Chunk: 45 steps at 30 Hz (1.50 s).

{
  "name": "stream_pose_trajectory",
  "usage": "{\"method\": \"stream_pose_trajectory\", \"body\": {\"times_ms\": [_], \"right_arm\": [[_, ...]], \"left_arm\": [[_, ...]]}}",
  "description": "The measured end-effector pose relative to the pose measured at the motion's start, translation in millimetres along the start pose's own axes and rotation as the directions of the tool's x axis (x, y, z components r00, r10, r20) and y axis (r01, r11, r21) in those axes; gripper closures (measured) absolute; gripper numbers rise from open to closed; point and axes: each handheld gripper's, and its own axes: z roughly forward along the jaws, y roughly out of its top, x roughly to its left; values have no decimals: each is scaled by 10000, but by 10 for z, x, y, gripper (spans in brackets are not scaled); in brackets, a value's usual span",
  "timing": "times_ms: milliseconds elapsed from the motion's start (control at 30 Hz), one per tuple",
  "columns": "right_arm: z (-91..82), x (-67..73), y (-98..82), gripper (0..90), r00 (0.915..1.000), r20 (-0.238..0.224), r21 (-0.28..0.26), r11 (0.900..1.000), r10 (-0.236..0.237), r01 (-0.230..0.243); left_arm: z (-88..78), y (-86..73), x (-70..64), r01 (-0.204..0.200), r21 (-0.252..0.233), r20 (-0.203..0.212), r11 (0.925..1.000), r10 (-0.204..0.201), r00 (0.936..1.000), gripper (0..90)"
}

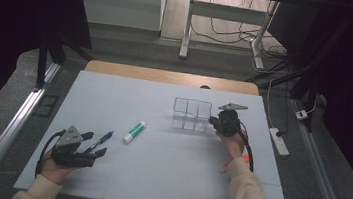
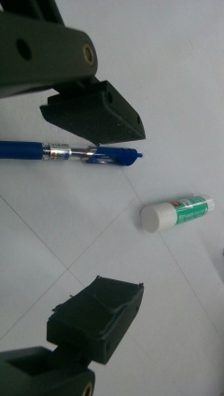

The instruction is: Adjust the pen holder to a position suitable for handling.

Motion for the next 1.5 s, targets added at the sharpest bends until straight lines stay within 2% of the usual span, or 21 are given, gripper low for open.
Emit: {"method": "stream_pose_trajectory", "body": {"times_ms": [533, 900, 1333, 1500], "right_arm": [[65, 171, 42, 890, 9986, -323, 219, 9989, -416, 423], [92, 213, 49, 889, 9980, -409, 75, 9988, -486, 489], [165, 317, 90, 881, 9953, -560, -157, 9968, -786, 778], [168, 310, 90, 881, 9955, -608, -220, 9972, -729, 717]], "left_arm": [[-6, -7, 6, -24, 5, -20, 10000, 24, 10000, 229], [-2, -6, 1, -46, 35, -24, 10000, 46, 10000, 230], [0, -7, -1, -76, 59, -35, 10000, 76, 10000, 229], [1, -7, -2, -89, 63, -33, 9999, 89, 10000, 230]]}}
